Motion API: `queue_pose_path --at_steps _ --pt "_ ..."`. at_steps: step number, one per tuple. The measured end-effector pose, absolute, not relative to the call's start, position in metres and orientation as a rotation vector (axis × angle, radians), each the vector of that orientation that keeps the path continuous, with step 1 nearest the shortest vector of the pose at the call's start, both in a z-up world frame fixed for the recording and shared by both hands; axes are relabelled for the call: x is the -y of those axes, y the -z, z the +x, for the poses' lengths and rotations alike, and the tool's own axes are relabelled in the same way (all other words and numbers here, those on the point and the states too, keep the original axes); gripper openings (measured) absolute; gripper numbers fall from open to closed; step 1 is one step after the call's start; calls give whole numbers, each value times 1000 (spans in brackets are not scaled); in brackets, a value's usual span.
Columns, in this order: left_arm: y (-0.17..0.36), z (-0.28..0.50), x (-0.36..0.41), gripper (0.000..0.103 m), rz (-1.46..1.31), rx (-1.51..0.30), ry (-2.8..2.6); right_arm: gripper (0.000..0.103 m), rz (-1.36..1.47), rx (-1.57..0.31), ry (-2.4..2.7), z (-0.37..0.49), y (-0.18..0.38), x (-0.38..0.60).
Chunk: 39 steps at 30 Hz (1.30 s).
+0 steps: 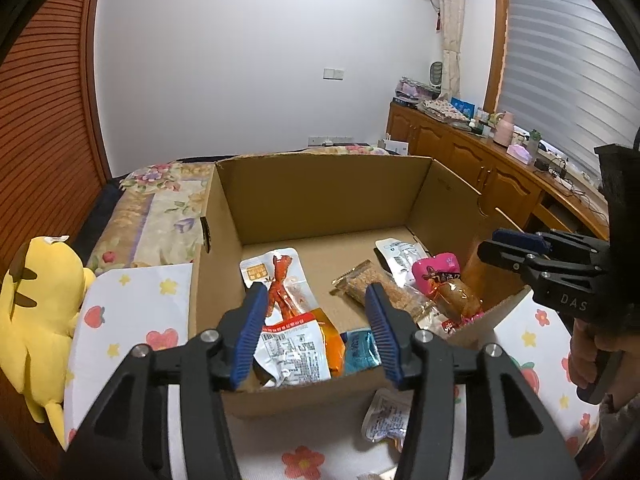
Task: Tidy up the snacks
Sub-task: 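Open both tools over the box to drop the snacks inside, then withdraw both open tools from the box toward the remaining packets on the sheet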
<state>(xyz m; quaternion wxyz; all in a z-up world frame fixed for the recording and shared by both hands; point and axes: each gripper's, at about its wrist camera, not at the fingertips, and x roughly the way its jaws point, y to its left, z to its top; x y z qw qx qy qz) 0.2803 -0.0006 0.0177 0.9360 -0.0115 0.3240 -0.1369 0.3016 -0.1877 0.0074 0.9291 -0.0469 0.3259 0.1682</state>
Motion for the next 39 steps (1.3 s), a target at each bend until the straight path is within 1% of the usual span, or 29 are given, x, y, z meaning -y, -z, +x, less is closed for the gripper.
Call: queue_pose_path --at_steps 2,4,6,8,13,21,28,31,39 --pt "-18 276 0 55 -16 -659 279 51 -90 -658 -355 300 -8 189" --pt "-18 269 -1 64 -6 -645 277 52 -82 -651 -359 298 -10 189" --pt "-19 262 -1 68 1 -628 281 52 -70 -638 -364 291 -15 191" --pt "-21 254 -2 78 9 -610 288 52 -64 -619 -389 281 -19 190" --pt "-21 229 -5 86 25 -565 306 52 -104 -579 -435 249 -24 180" --pt "-11 198 -17 87 50 -543 283 52 -105 -595 -518 213 -13 165" --pt "6 184 -23 87 20 -573 285 52 -119 -635 -541 202 6 153" --pt "17 183 -28 87 7 -588 278 57 -128 -655 -549 201 14 147" --pt "41 180 -41 87 -30 -640 253 62 -154 -722 -561 210 42 127"
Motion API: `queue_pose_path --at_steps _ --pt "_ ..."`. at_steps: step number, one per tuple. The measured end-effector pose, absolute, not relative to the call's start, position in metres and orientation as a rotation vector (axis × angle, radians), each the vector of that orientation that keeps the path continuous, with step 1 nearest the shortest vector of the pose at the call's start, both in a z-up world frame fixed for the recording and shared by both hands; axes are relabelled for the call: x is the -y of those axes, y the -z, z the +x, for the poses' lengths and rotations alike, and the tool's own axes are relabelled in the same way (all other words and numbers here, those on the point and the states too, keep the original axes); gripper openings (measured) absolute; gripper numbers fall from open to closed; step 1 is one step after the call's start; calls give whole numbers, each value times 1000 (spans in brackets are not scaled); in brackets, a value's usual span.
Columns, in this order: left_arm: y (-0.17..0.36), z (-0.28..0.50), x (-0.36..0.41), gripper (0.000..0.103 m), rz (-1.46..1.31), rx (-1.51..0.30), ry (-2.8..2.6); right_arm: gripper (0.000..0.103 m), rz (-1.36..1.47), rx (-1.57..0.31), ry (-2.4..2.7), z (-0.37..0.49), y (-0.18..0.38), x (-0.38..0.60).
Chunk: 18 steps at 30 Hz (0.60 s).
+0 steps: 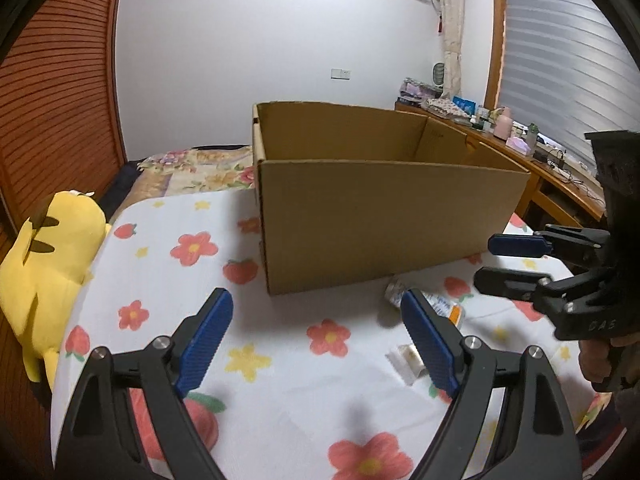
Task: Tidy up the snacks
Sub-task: 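Withdraw both open tools from the box toward the remaining packets on the sheet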
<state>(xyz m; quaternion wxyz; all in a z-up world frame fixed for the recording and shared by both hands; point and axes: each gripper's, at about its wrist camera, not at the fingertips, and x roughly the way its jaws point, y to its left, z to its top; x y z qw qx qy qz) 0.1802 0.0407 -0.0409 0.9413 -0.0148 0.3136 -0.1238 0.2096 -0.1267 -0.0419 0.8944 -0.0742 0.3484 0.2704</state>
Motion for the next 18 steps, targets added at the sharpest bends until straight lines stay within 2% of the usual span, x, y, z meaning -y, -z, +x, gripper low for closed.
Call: queue_pose_path --at_steps 3,18 --pt "43 177 -43 87 -40 -645 251 72 -173 -751 -551 218 53 115" --pt "55 173 -48 87 -55 -673 249 72 -186 -910 -539 256 94 93"
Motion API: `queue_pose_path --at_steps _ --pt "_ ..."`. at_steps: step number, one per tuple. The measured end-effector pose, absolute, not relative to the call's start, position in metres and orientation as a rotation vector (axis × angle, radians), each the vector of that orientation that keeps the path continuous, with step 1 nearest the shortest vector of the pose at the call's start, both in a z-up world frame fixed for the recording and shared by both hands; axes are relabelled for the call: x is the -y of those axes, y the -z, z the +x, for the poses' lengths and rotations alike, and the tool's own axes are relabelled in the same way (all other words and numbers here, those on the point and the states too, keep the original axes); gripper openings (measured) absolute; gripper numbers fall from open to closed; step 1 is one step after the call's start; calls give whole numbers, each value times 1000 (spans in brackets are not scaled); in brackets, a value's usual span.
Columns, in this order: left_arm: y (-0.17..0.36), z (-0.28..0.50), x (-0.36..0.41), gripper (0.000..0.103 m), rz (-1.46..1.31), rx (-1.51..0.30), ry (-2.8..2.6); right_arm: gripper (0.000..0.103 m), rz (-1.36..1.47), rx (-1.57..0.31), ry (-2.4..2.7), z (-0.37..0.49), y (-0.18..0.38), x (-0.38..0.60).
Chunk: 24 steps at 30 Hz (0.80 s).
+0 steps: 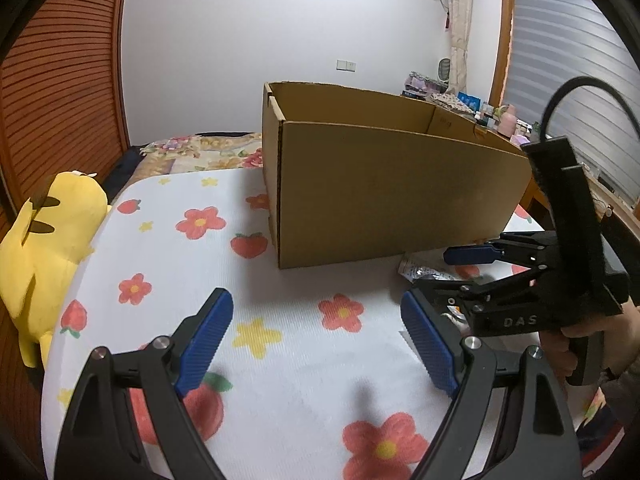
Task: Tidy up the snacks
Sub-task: 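Withdraw both open tools from the box toward the remaining packets on the sheet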
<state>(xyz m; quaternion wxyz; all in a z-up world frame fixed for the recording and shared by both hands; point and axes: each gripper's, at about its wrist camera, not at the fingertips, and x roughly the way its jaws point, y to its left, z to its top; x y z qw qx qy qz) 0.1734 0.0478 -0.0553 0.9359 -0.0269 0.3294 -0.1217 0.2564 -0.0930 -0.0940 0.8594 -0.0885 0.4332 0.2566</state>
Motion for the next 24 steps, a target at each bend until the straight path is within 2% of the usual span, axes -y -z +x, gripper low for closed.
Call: queue_pose_path --at_steps 11,13,15,24 --pt "59 172 -44 87 -54 -685 257 70 -293 -891 -486 249 100 81" --pt "59 171 -43 87 -53 -685 259 67 -288 -899 -491 248 100 82" --pt "59 171 -42 87 -52 -686 262 59 -292 -901 -501 246 100 85" --pt "62 172 -28 87 -28 -703 292 55 -290 -914 -521 236 98 103"
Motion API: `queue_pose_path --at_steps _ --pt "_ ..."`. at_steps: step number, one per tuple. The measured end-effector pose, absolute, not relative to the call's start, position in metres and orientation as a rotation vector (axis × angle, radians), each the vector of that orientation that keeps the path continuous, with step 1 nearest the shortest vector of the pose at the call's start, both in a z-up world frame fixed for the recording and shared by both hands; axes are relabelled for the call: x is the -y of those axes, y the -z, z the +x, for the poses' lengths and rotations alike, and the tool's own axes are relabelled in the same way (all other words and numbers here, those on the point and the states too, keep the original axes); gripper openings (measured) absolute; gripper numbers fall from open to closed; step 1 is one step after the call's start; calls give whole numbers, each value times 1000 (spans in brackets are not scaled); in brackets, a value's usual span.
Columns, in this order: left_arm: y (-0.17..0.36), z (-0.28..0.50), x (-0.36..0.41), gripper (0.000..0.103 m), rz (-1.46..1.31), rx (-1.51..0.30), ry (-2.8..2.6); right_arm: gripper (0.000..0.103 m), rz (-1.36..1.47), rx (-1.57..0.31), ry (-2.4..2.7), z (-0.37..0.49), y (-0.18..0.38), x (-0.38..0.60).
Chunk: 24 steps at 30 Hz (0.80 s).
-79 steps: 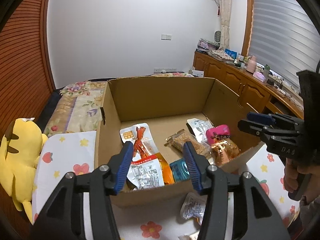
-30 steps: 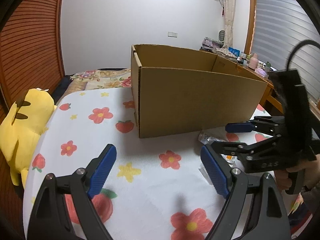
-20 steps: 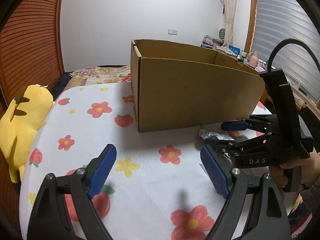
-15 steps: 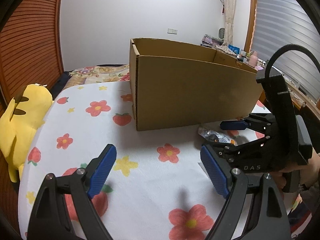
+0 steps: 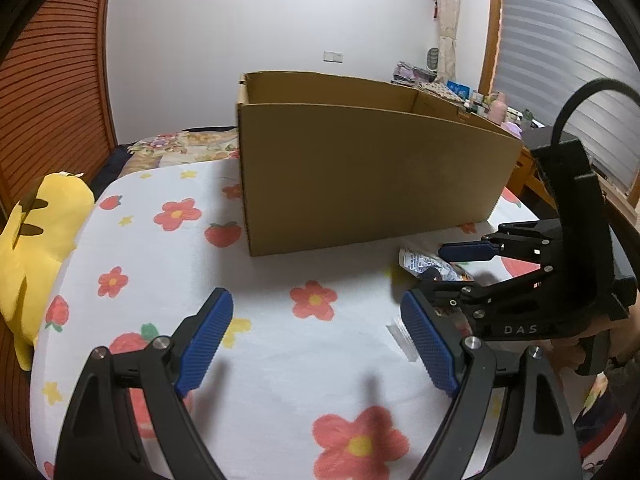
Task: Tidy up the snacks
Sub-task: 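Withdraw both open tools from the box toward the remaining packets on the sheet, then grasp the white wafer packet with the left tool while the right tool grasps the silver pouch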
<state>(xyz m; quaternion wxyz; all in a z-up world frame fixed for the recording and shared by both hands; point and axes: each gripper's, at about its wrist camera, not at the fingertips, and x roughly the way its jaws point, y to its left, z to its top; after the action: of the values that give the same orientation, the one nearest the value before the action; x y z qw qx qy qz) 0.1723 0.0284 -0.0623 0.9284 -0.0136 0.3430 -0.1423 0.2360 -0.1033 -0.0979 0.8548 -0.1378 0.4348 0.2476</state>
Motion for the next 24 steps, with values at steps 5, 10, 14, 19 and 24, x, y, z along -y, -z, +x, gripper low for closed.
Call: queue_pose_path --at_steps 5,10,14,19,24 --pt "64 173 -15 87 1 -717 334 55 -236 -903 -541 230 93 115" --pt "65 173 2 87 52 -741 399 55 -191 -884 -538 221 88 133" --pt "71 174 17 87 124 -783 446 55 -146 -873 -525 213 84 151" --pt "79 175 32 87 198 -835 482 55 -107 -859 -506 202 81 166" --pt "85 180 43 87 245 -869 473 55 -90 -842 -495 190 78 180"
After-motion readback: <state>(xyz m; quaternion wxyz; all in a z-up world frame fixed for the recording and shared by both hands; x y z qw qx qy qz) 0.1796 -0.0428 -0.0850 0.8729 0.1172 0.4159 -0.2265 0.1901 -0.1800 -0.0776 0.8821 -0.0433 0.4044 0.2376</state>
